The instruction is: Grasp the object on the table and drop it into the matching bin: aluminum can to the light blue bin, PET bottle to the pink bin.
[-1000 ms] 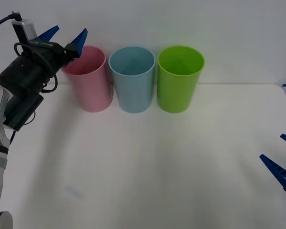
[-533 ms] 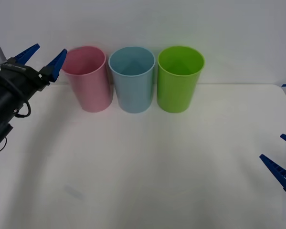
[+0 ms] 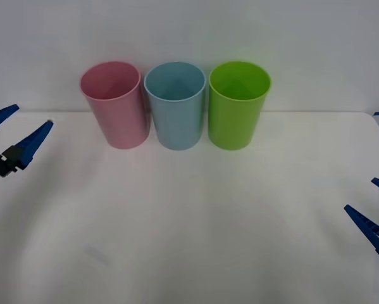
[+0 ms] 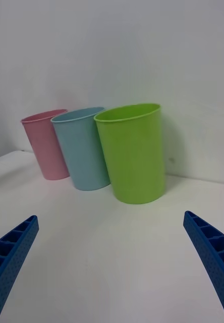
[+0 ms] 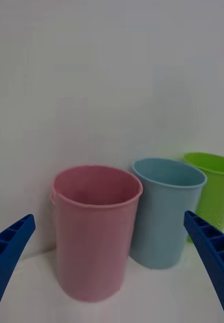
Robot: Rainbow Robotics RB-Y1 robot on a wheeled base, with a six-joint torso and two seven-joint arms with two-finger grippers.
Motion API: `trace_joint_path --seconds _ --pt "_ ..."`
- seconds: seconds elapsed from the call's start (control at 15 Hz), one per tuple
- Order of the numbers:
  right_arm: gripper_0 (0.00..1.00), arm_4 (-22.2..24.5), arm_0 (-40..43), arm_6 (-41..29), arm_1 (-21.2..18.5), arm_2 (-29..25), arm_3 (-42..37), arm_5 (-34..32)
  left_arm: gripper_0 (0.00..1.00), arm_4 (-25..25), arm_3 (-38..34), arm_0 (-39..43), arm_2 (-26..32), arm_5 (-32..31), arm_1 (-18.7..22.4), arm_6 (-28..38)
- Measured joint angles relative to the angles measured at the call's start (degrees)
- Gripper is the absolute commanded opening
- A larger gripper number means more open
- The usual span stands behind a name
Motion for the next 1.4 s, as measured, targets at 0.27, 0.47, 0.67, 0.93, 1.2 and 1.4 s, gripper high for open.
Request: trace_joint_path --seconds 0.27,0.47,0.67,0.93,1.2,1.4 --pt "1.0 0.0 0.0 0.0 0.0 0.0 0.0 0.0 1.0 6.52 -0.01 7.73 1.5 -4.37 4.22 -4.49" --pt "1.0 0.0 0.0 0.0 0.0 0.0 0.0 0.0 1.0 8.61 -0.01 12.22 5.0 -9.51 5.65 -5.7" --pt "1.0 0.0 0.0 0.0 0.0 0.0 0.0 0.0 1.0 9.43 0.01 16.44 8.35 -14.46 6.53 -6.67" --pt "1.0 0.0 0.0 0.0 0.0 0.0 0.0 0.0 1.0 9.45 0.24 21.07 11.28 -18.93 6.62 -8.36" --pt "1.0 0.0 0.0 0.0 0.0 0.0 0.0 0.0 1.0 9.45 0.25 23.47 11.06 -19.29 6.62 -9.87" --pt "1.0 0.0 0.0 0.0 0.0 0.0 0.0 0.0 1.0 9.4 0.25 23.83 9.38 -19.3 6.62 -9.97"
